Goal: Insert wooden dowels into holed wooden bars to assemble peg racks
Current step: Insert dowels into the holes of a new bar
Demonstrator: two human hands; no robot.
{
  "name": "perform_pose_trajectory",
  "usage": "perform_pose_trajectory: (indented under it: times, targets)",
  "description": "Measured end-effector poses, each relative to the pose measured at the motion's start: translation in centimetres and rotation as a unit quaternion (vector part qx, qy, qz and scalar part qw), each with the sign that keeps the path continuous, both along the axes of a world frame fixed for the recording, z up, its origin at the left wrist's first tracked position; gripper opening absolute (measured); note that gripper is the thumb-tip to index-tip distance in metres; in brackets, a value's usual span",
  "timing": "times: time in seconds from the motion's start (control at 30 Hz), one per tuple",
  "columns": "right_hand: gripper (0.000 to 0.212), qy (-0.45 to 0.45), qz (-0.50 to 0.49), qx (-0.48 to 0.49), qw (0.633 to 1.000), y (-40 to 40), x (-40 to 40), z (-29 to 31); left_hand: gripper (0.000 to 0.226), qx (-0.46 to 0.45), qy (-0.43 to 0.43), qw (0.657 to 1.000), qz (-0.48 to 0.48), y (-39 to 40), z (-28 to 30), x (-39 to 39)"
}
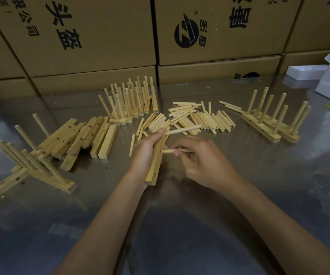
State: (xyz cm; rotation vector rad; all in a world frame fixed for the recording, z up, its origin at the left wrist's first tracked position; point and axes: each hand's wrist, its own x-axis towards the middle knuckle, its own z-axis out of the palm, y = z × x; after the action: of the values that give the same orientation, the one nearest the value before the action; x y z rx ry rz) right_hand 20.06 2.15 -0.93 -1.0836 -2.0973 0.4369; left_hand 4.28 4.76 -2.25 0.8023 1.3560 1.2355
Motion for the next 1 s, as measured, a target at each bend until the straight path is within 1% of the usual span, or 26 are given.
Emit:
perform_pose_trajectory:
  times: [0.07,0.13,0.27,0.37,0.57,0.67,0.83,1.0]
  targets:
    - [0.012,0.011,0.014,0.006,1.0,-0.2,-0.2,0.1,0.031,0.0,-0.001,1.0,0.005,0.1,-0.1,-0.1]
    - [0.011,-0.002,0.022,0.019,1.0,-0.3,-0.3,0.2,0.03,0.0,0.003,1.0,0.005,0.1,-0.2,-0.2]
    - [0.011,-0.008,0.018,0.036,0.999,-0.4,-0.6,0.2,0.023,0.014,0.0,1.0,0.016,0.1,-0.3,0.0]
    - [0.011,-0.003,0.014,0.035,0.999,-0.6,-0.7,0.2,0.023,0.023,-0.005,0.999,0.026,0.2,-0.6,0.1]
    - [0.015,0.04,-0.012,-0.03,0.999,-0.3,-0.7,0.0,0.037,0.041,-0.005,0.999,0.023,0.0,-1.1,0.3]
    - [0.019,0.053,-0.014,-0.053,0.997,-0.2,-0.8,-0.1,0.036,0.035,0.006,0.999,0.024,0.0,-1.1,0.4]
    - [0.016,0.064,-0.028,-0.076,0.995,0.1,-0.8,-0.3,0.034,0.041,0.021,0.998,0.031,-0.1,-1.1,0.6]
    - [0.016,0.075,-0.038,-0.085,0.993,0.1,-0.8,-0.3,0.038,0.049,0.046,0.997,0.023,-0.2,-1.0,0.6]
